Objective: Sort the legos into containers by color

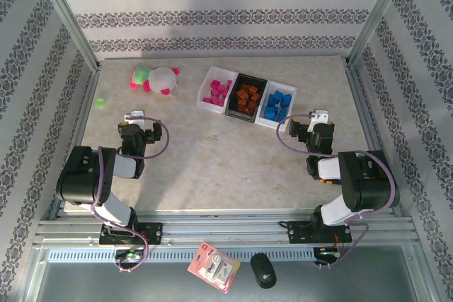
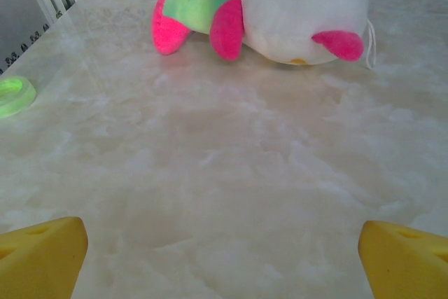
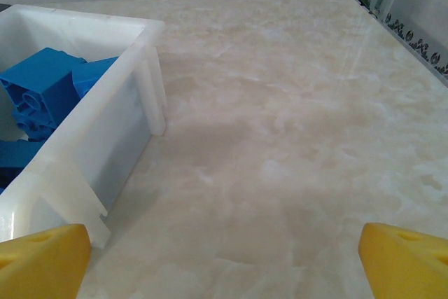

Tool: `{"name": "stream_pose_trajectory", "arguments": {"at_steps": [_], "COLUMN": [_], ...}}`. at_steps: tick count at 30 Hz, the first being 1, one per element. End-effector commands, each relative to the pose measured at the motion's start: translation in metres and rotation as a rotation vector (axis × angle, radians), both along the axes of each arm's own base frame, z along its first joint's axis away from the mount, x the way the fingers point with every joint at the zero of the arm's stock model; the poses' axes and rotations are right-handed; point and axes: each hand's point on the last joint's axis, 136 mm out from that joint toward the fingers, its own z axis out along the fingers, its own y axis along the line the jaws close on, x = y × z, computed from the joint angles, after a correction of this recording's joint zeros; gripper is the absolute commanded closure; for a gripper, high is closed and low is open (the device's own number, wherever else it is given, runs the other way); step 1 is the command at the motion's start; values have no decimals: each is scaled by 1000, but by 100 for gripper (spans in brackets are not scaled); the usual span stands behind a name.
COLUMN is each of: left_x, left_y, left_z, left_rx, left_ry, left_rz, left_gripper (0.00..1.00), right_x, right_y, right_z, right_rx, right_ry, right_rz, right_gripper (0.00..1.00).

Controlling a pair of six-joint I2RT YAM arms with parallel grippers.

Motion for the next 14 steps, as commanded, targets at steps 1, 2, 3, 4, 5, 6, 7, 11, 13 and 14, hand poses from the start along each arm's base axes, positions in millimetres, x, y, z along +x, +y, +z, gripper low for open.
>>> {"name": "stream_pose_trajectory", "arguments": {"at_steps": [1, 2, 3, 4, 5, 6, 7, 11, 13, 14], "left_x": [4, 6, 8, 9, 11, 11, 11, 11, 11, 11], "left_y": [-2, -5, -8, -13, -16, -17, -17, -17, -17, -17], "left_z": [11, 11, 10, 9, 8, 8, 8, 8, 8, 8], "left_rx": [-18, -18, -17, -17, -15, -14, -14, -14, -14, -14], "left_ry": [-49, -43, -33, -20, -15, -13, -12, -13, -12, -12], "left_rz": [-22, -38, -58, -87, -107, -110, -110, -109, -110, -111], "left_gripper": [1, 1, 1, 1, 1, 1, 1, 1, 1, 1], "right_x": [9, 9, 9, 9, 9, 9, 9, 9, 9, 9], "right_y": [2, 2, 2, 2, 1, 2, 2, 2, 2, 2], "right_z": [16, 16, 16, 16, 16, 16, 16, 16, 16, 16], "right_rx": [3, 1, 2, 2, 1, 1, 1, 2, 1, 1], "right_ry": [-59, -59, -58, -58, -59, -57, -57, -58, -58, -58], "right_rz": [18, 17, 17, 18, 16, 16, 18, 17, 17, 17], "right_gripper": [2, 2, 2, 2, 2, 2, 2, 2, 2, 2]}}
